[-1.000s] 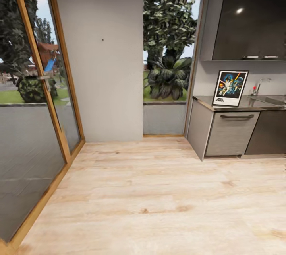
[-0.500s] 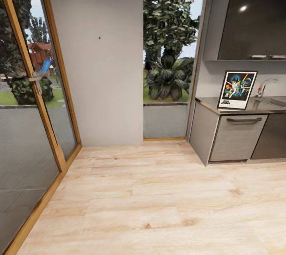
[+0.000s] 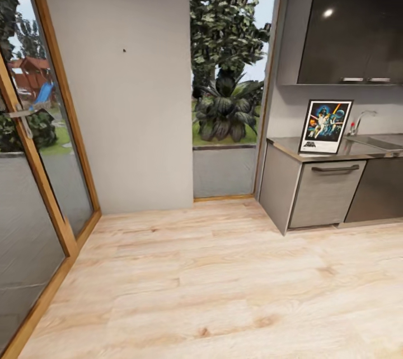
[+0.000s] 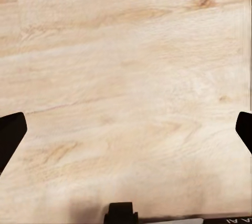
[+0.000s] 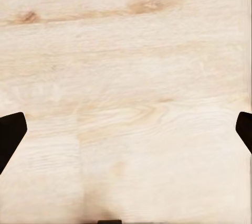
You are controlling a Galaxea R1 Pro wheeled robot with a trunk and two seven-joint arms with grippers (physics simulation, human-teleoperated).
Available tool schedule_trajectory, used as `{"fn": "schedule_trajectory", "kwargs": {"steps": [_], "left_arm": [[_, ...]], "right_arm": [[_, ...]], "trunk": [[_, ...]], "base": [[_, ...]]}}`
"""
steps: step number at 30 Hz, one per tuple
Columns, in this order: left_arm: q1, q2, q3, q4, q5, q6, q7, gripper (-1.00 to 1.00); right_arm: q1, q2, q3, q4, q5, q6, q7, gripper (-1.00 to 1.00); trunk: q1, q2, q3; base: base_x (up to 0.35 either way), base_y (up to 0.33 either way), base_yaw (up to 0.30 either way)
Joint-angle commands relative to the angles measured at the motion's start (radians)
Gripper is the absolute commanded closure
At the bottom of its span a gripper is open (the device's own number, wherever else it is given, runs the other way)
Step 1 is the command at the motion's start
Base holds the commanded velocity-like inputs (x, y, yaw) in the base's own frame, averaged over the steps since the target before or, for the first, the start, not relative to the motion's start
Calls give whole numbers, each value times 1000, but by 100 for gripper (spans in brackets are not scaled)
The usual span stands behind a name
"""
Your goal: Pick up the poster from the kitchen countertop and hang it on one of the wall nails in the kitchen.
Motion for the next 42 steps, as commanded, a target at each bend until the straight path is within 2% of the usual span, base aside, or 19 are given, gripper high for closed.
{"fn": "schedule_trajectory", "kwargs": {"steps": [1,12,42], "left_arm": [[0,0,1,-1,-7,-2,0,-100],[0,0,2,-1,-7,-2,-1,-100],[0,0,2,-1,-7,-2,-1,-100]], "right_arm": [[-1,0,0,1,-1,-3,0,-100],[-1,0,0,1,-1,-3,0,-100],[0,-1,-1,1,-1,-5,0,-100]], "trunk": [[0,0,-1],[0,0,-1],[0,0,-1]], "base": [[39,6,-290],[256,50,-235],[337,131,-6]]}}
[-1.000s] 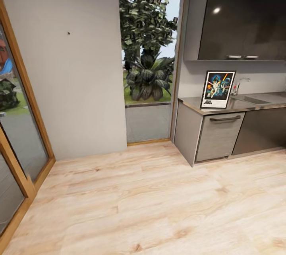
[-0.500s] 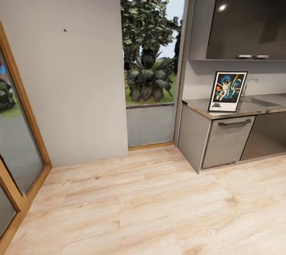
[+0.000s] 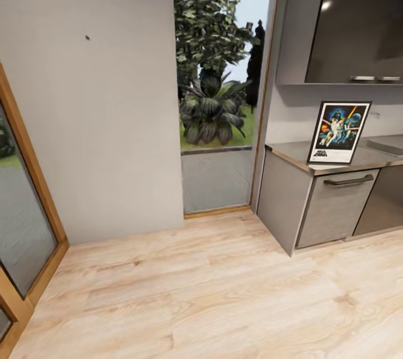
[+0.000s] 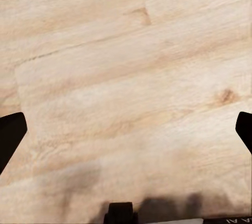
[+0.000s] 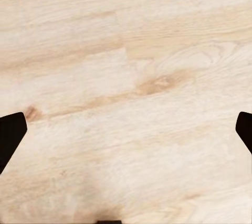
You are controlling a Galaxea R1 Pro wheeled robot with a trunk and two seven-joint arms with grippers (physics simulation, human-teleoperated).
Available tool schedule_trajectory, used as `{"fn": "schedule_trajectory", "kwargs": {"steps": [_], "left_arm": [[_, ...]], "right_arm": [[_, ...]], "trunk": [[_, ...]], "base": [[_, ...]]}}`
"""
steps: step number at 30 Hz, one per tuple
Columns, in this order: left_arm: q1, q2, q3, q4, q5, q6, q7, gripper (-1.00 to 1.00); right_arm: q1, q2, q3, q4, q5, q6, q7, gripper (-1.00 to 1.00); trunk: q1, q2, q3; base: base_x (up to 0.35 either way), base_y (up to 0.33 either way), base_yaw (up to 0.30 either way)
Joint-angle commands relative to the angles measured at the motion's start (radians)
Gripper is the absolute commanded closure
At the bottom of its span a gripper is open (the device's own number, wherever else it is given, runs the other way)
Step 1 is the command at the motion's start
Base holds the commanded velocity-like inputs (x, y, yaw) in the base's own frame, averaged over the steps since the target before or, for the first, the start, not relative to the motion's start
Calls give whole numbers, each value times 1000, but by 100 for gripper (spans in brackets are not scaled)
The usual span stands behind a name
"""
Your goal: Pick up the poster from the kitchen countertop and hang it on one of the wall nails in the kitchen.
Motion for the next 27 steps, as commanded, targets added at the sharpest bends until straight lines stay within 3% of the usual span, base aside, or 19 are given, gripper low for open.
{"fn": "schedule_trajectory", "kwargs": {"steps": [1,9,27], "left_arm": [[0,0,1,-1,-7,-2,0,-100],[0,0,1,-1,-7,-1,0,-100],[0,0,1,-1,-7,-2,0,-100]], "right_arm": [[0,0,0,0,-1,-3,0,-100],[-1,0,0,0,-1,-3,0,-100],[-1,-1,-1,0,-1,-3,0,-100]], "trunk": [[1,0,-1],[1,0,-1],[1,0,-1]], "base": [[338,130,-5],[337,134,-140],[295,216,-288]]}}
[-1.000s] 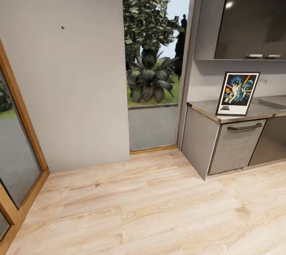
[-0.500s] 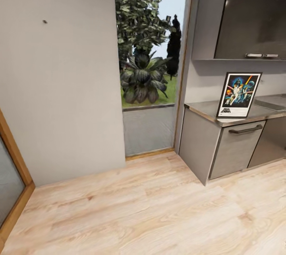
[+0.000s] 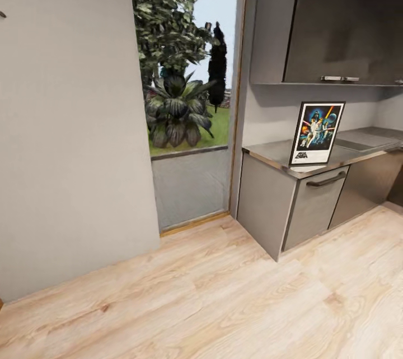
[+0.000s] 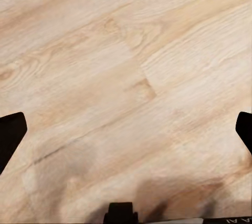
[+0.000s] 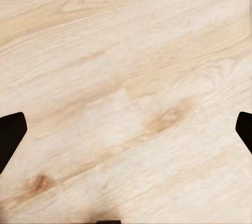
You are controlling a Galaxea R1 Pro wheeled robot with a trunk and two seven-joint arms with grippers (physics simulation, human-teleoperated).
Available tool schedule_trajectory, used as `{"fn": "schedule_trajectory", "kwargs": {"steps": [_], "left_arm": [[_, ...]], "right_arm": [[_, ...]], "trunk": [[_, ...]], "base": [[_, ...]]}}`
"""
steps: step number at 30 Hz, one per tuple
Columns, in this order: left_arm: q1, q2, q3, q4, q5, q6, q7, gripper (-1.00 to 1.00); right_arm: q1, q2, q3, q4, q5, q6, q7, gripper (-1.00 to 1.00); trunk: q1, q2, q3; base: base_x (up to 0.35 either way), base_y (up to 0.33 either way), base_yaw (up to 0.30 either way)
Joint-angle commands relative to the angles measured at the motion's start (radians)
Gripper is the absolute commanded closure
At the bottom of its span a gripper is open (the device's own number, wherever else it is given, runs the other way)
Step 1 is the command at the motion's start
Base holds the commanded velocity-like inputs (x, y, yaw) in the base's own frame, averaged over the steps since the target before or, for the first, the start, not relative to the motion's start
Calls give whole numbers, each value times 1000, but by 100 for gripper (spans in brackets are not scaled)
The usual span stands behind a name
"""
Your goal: Pick up the poster from the kitchen countertop and hang it on one of the wall nails in the kitchen.
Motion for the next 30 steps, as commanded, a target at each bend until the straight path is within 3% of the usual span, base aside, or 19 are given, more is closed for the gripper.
{"fn": "schedule_trajectory", "kwargs": {"steps": [1,6,18,30], "left_arm": [[0,0,1,-1,-7,-2,0,-100],[0,0,1,-1,-7,-2,0,-100],[0,0,1,-1,-7,-1,0,-100],[0,0,1,-2,-7,-1,1,-100]], "right_arm": [[0,0,0,1,-1,-3,0,-100],[-1,1,0,1,-1,-3,0,-100],[-1,2,0,-1,-2,-2,0,-100],[-1,2,0,-1,-2,-2,0,-100]], "trunk": [[1,0,-1],[1,0,-1],[1,0,-1],[1,0,-1]], "base": [[276,240,-300],[275,240,-229],[307,158,-49],[337,7,-296]]}}
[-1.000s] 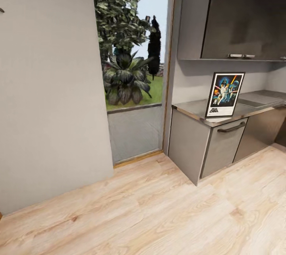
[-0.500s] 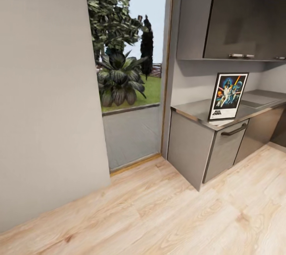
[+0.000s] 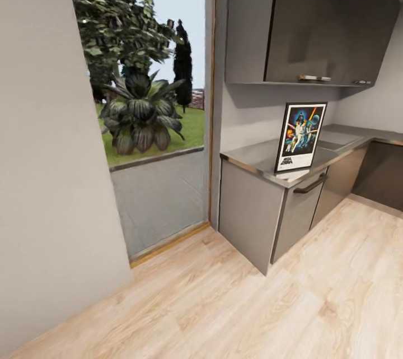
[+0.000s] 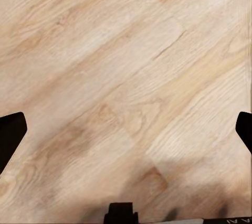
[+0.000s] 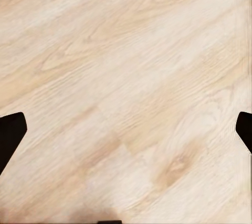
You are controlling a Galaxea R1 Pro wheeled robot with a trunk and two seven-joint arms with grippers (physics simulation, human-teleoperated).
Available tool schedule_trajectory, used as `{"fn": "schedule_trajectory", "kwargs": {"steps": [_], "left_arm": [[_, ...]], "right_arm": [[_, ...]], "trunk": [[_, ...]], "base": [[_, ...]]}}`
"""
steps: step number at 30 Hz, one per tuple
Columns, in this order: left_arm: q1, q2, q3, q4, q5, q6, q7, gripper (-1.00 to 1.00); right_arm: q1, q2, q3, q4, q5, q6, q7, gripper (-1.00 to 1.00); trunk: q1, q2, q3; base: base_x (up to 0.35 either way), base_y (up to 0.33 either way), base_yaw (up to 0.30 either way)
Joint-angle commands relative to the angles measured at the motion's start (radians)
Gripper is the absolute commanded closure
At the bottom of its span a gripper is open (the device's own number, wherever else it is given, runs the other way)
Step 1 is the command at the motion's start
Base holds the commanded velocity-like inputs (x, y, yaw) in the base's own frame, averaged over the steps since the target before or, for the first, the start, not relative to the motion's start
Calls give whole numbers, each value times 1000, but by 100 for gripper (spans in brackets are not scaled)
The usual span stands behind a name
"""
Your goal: Pick up the poster from the kitchen countertop and hang it on one of the wall nails in the kitchen.
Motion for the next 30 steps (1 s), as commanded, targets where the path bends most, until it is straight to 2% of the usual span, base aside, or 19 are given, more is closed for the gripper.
{"fn": "schedule_trajectory", "kwargs": {"steps": [1,4,9,12,13,17,20,21,23,28,29,30], "left_arm": [[0,0,1,-2,-7,-2,0,-100],[0,0,1,-2,-6,-3,0,-100],[0,1,1,-2,-6,-3,0,-100],[0,4,2,-2,-6,-4,0,-100],[0,9,2,-4,-6,-4,1,-100],[0,12,3,-6,-5,-5,1,-100],[0,14,3,-7,-5,-5,2,-100],[0,15,4,-7,-5,-6,2,-100],[0,17,4,-7,-5,-6,2,-100],[0,21,4,-8,-3,-6,2,-100],[0,21,4,-8,-3,-6,2,-100],[0,21,4,-8,-3,-6,2,-100]], "right_arm": [[-1,0,0,1,-1,-3,0,-100],[-1,0,0,1,-1,-3,0,-100],[-1,9,5,1,4,-9,0,-100],[-1,33,6,-82,5,-14,-1,-100],[-1,54,7,-194,5,-13,-4,-100],[-2,70,7,-308,5,-8,-14,-100],[-5,93,8,-414,4,-4,-69,-100],[-12,114,9,-482,4,-1,-140,-100],[-31,130,11,-534,4,15,-207,-100],[-120,150,84,-709,4,209,-365,-100],[-132,150,93,-730,3,225,-389,-100],[-158,152,115,-765,3,257,-442,-100]], "trunk": [[1,0,-1],[1,0,-1],[1,0,-1],[1,0,-1],[1,0,-1],[1,0,-1],[1,0,-1],[1,0,-1],[1,0,-1],[1,0,-1],[1,0,-1],[1,0,-1]], "base": [[338,0,-296],[338,0,-228],[339,0,-33],[230,0,-7],[64,0,-2],[38,0,-1],[14,0,0],[5,0,0],[3,0,0],[1,0,0],[0,0,0],[0,0,0]]}}
